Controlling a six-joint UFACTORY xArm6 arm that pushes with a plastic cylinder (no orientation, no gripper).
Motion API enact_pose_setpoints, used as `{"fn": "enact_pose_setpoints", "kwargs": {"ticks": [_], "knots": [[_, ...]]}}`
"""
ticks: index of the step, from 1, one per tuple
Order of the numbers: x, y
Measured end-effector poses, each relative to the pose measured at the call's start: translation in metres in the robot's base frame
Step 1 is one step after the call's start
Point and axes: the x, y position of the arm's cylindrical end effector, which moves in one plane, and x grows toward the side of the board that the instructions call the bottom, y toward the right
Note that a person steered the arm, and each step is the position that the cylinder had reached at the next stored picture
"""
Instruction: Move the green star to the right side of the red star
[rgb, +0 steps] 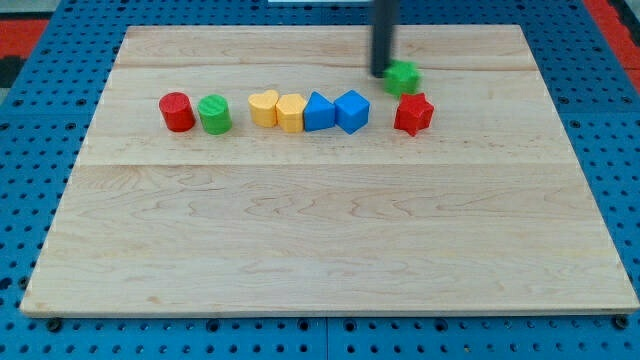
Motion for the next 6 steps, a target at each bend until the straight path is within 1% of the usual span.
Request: {"fn": "enact_pose_setpoints", "kwargs": {"ticks": [1,2,3,4,5,6], "knots": [[0.002,0.055],[-0.018,0.054],[0.008,0.078],[0.043,0.052],[0.074,0.089],[0.052,0.091]]}}
